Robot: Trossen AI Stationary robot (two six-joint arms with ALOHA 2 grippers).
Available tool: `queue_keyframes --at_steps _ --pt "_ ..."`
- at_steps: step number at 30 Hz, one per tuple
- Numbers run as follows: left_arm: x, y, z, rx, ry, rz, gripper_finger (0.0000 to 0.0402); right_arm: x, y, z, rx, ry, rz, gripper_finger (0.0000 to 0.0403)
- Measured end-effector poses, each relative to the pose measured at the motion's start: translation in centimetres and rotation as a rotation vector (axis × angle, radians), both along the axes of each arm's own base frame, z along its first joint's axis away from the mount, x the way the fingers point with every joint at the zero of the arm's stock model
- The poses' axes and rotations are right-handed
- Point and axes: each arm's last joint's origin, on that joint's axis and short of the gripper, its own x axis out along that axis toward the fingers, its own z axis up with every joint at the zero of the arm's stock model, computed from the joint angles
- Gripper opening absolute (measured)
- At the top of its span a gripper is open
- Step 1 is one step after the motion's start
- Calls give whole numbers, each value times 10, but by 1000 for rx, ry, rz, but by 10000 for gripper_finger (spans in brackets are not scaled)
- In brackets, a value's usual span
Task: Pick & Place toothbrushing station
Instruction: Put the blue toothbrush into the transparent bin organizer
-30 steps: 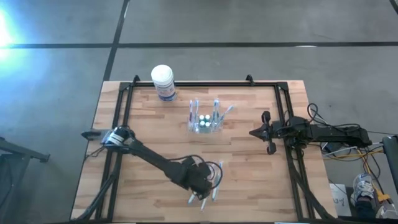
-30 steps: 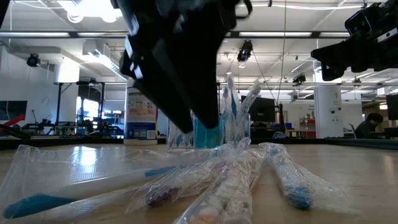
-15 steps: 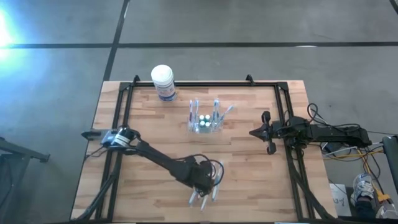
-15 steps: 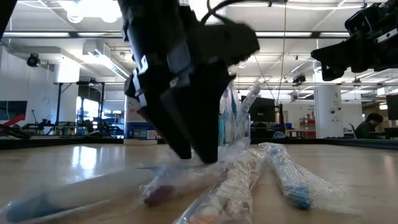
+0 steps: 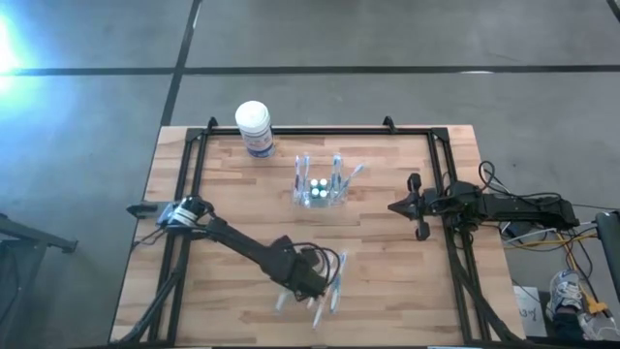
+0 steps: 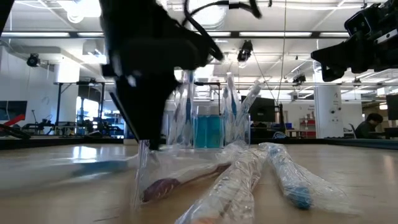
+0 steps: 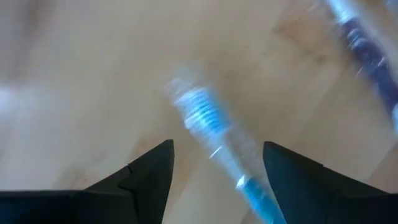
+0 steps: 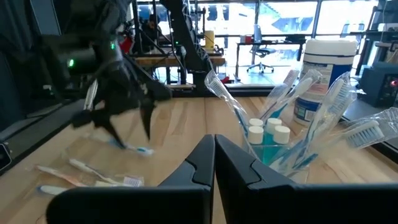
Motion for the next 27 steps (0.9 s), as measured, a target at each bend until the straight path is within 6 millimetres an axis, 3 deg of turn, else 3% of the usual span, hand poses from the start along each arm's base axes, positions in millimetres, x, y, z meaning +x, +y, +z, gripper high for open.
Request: queue_keyframes --at_steps 10,15,22,27 --pt "-6 -4 34 -26 -142 41 250 1 0 -1 -1 9 0 8" --pt "-7 -6 22 -42 -83 -47 250 1 0 -1 2 12 0 8" --pt "-9 -4 11 -48 -83 -44 250 1 0 -1 1 14 0 8" --pt "-12 -3 -9 -90 -85 -54 250 1 0 -1 1 17 0 8"
